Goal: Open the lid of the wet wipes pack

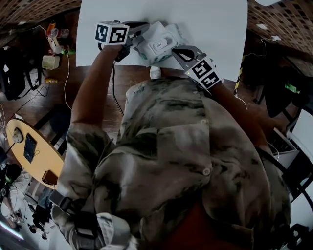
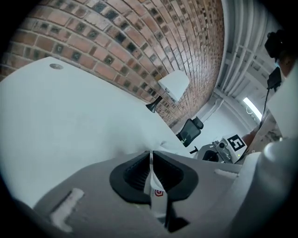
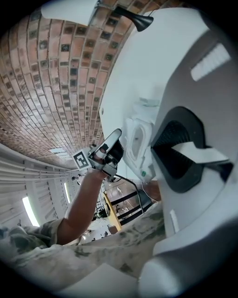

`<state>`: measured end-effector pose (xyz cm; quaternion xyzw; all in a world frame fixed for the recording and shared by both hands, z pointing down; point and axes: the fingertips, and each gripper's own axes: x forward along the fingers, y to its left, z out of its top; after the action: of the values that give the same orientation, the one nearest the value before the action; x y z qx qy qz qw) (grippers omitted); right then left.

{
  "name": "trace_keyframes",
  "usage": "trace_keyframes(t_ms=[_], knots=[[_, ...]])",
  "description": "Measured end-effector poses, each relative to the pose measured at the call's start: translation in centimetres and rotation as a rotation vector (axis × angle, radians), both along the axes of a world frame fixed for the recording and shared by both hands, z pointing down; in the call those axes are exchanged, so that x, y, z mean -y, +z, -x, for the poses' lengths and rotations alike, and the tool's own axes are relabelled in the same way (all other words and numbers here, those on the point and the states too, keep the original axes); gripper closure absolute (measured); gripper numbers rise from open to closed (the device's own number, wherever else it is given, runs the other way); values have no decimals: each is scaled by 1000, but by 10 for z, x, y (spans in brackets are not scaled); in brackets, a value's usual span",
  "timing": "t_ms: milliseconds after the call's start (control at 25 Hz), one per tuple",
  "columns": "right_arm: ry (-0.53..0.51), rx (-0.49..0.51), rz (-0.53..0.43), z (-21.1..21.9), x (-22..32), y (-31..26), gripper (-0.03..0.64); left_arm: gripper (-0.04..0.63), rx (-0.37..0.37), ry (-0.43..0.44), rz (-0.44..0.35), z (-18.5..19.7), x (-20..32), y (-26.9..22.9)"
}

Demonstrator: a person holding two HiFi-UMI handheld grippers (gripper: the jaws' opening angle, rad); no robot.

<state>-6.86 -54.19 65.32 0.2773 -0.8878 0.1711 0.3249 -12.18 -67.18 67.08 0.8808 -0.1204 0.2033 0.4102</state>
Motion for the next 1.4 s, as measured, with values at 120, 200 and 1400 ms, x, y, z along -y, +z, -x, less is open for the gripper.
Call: trace_keyframes(t_ms=[120,200,1400], knots=[[0,7,7,0,-2,0,618,568,-18,-17,19,1,-2,-1],[-8,3,5,-2,0,0,618,568,-23,-33,2,2,2,-7],[-267,325,-163,-101,-218,-149,614,594,219,-569,-435,-18,-379,-189]])
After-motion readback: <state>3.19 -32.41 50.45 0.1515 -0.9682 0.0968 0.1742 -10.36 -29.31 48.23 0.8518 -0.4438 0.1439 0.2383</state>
